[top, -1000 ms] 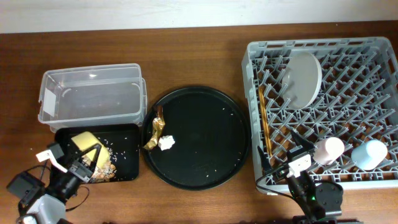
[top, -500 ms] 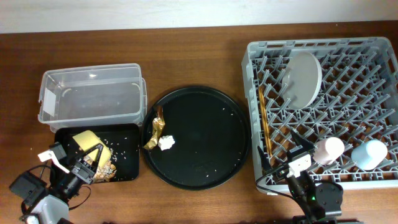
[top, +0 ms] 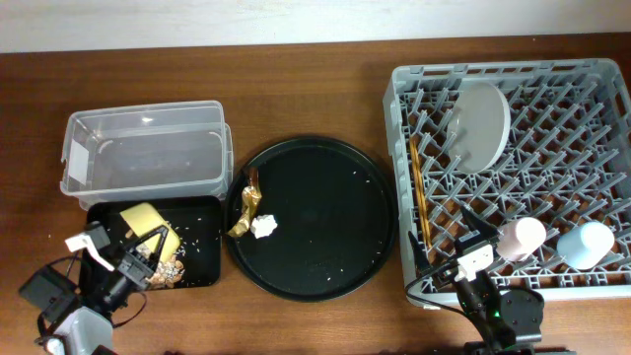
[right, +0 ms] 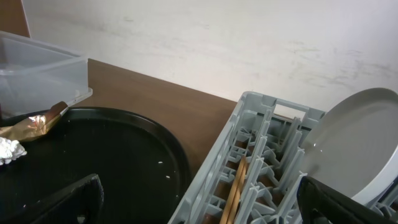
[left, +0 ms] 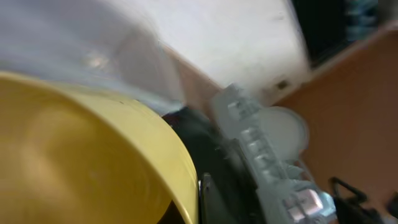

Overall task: Sort waste into correct bins and load items into the dishwasher rack
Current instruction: 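Tip the yellow bowl over the small black tray to dump the scraps, then carry the yellow bowl to the rack and set it in with the left gripper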

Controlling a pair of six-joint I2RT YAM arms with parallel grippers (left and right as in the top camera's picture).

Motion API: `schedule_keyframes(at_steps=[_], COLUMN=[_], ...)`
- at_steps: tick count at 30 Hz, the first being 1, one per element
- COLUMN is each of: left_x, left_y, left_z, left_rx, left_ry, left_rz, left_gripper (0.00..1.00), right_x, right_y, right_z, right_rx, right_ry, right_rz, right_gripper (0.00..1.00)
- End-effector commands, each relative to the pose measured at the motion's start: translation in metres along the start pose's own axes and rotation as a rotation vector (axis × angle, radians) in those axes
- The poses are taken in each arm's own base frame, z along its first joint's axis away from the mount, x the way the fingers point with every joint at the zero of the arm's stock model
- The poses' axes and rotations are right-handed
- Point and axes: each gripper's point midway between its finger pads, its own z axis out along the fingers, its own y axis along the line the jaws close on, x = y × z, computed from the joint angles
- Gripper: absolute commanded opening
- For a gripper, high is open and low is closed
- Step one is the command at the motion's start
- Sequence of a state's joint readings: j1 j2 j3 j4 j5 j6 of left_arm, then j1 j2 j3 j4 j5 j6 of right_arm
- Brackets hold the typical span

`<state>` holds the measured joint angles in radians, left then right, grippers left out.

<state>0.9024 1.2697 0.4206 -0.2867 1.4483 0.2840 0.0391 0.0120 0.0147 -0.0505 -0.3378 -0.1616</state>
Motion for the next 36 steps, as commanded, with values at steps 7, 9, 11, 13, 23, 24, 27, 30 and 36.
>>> schedule_keyframes(at_steps=[7, 9, 11, 13, 23, 24, 27, 30, 36], left_x=[0.006, -0.002, 0.000, 0.002, -0.011, -0.011, -0.017, -0.009, 0.057], left_y=[0.010, -0.021, -0.008, -0.003, -0.112, -0.127, -0.171, -0.216, -0.297], left_z=[0.002, 0.001, 0.002, 0.002, 0.069, 0.088, 0.139, 0.179, 0.280], left_rx=[-0.053, 0.129, 0.056, 0.025, 0.340, 0.345, 0.326, 0.404, 0.637], left_ry=[0.024, -0.027, -0.006, 0.003, 0.261, 0.292, 0.234, 0.156, 0.321], left_rz=[-0.091, 0.014, 0.028, 0.011, 0.170, 0.203, 0.198, 0.120, 0.022], left_gripper=[0.00, 0.00, 0.00, 0.00, 0.00, 0.00, 0.00, 0.00, 0.00], right_x=[0.003, 0.003, 0.003, 0.003, 0.003, 0.003, 0.003, 0.003, 0.003], right_y=[0.000, 0.000, 0.000, 0.000, 0.000, 0.000, 0.000, 0.000, 0.000], right_z=[0.000, 0.000, 0.000, 0.000, 0.000, 0.000, 0.000, 0.000, 0.000], right_rx=[0.002, 0.002, 0.002, 0.002, 0.002, 0.002, 0.002, 0.002, 0.002], right_ry=[0.002, 0.002, 0.002, 0.002, 0.002, 0.002, 0.002, 0.002, 0.002], right_rz=[-0.003, -0.003, -0.002, -0.003, -0.002, -0.002, -0.003, -0.003, -0.003], right_gripper=[0.98, 0.98, 0.98, 0.98, 0.98, 0.98, 0.98, 0.98, 0.98])
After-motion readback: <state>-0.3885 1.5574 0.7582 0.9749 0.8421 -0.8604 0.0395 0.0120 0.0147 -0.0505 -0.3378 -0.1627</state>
